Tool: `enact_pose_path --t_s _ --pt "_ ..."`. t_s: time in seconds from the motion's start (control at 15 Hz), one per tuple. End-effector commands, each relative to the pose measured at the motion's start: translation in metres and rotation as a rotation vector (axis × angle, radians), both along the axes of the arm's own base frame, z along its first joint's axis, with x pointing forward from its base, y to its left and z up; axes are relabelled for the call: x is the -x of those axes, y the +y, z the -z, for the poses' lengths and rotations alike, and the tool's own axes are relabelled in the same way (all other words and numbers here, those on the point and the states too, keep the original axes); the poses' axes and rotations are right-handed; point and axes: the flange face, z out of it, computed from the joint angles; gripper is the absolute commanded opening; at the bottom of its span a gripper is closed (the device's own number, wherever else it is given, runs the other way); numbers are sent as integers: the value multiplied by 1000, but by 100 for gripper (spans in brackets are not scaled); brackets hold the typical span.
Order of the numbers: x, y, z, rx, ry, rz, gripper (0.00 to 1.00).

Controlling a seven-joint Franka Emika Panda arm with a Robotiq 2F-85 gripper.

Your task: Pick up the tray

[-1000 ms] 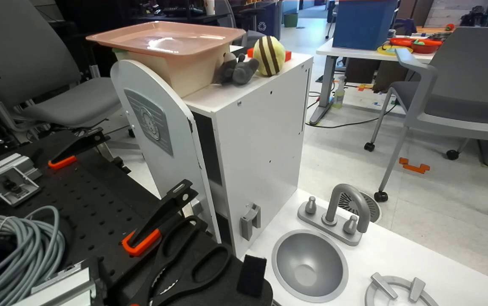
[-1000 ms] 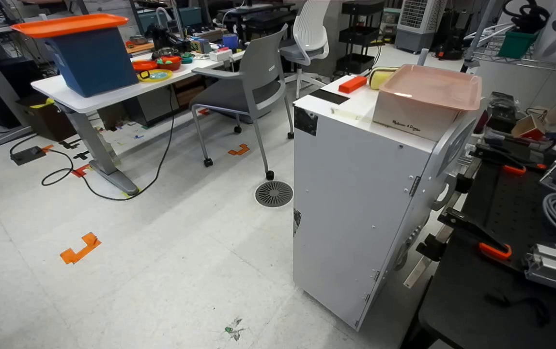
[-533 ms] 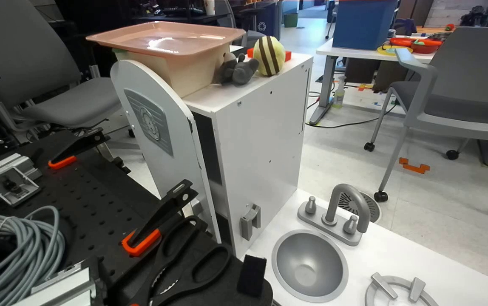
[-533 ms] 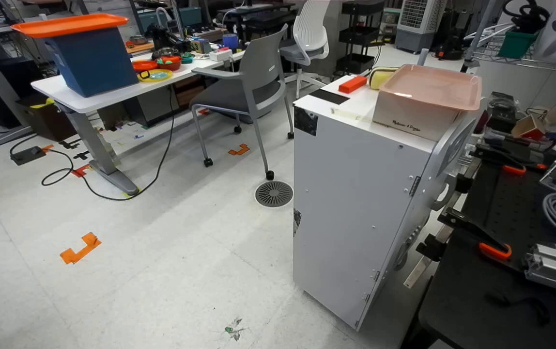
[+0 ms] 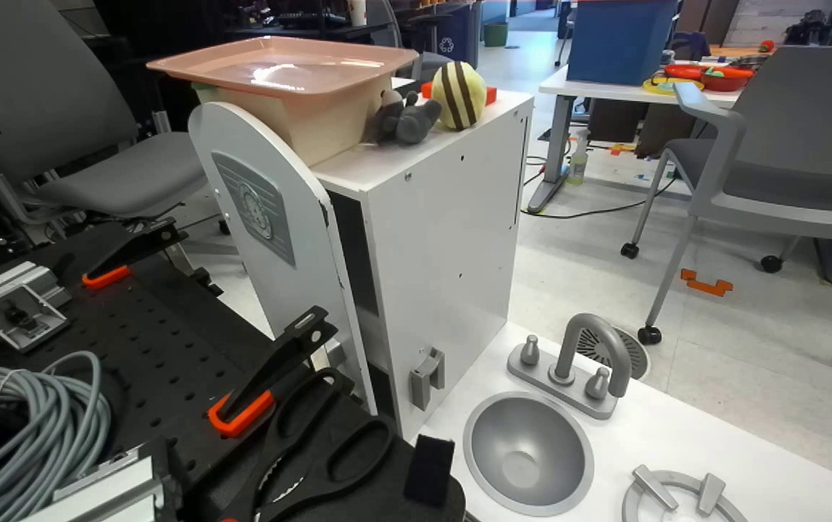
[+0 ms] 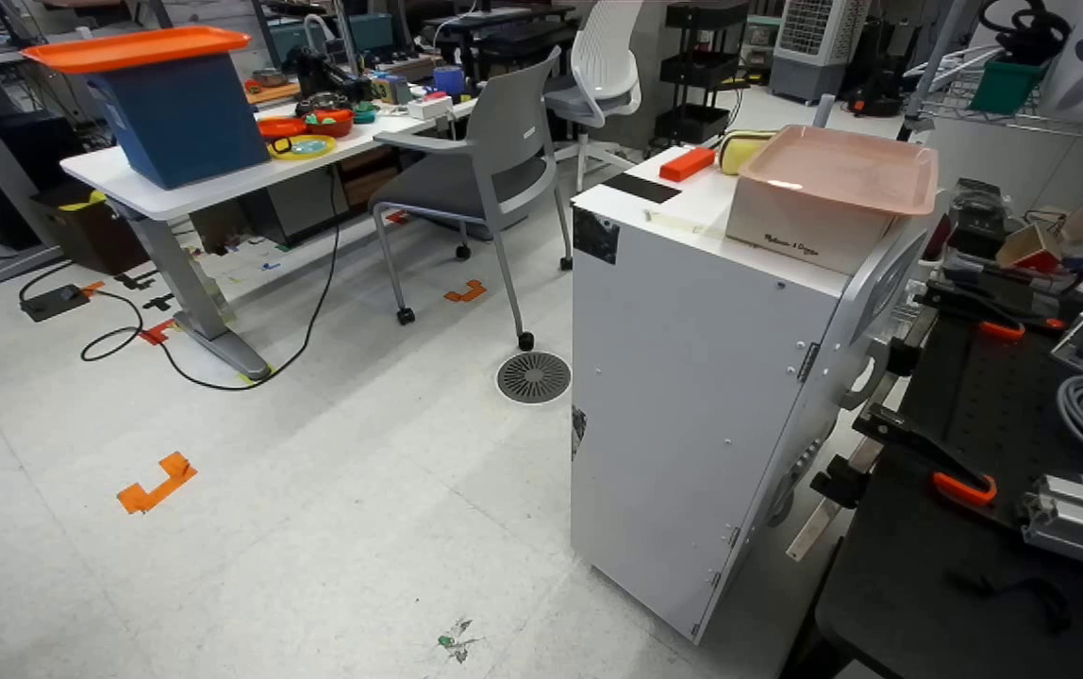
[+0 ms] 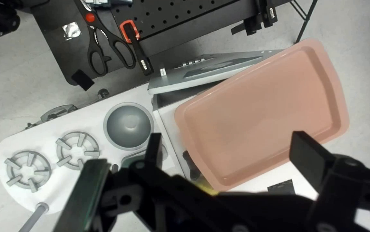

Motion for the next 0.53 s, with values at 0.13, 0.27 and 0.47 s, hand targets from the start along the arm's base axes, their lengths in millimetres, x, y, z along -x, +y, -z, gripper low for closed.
enact_pose_path --t_s 0.13,0.27,0.47 --pt "0 1 2 -1 6 0 100" --pt "1 0 2 -1 5 -6 100" --pt "4 -2 6 -3 7 -12 100"
